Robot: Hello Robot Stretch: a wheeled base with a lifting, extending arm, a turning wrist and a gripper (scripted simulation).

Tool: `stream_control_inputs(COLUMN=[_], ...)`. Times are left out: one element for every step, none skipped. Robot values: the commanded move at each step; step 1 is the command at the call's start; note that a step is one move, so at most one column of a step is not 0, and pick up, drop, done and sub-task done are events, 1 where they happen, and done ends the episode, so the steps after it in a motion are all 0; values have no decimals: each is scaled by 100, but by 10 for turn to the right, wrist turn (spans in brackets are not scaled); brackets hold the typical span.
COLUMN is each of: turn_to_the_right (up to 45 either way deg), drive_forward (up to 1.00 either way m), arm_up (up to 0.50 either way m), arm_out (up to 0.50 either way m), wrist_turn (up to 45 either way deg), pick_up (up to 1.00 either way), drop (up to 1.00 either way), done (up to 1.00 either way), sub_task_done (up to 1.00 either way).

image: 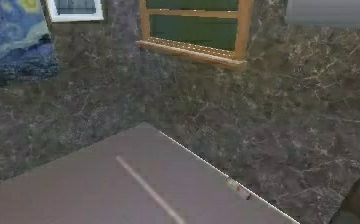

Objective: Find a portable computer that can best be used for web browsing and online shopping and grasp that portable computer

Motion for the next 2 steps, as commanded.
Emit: stream_control_inputs(turn_to_the_right=[450,210], drive_forward=[0,0], arm_up=[0,0], arm_out=[0,0], wrist_turn=[0,0], pick_up=[0,0], drop=[0,0], done=[0,0], sub_task_done=[0,0])
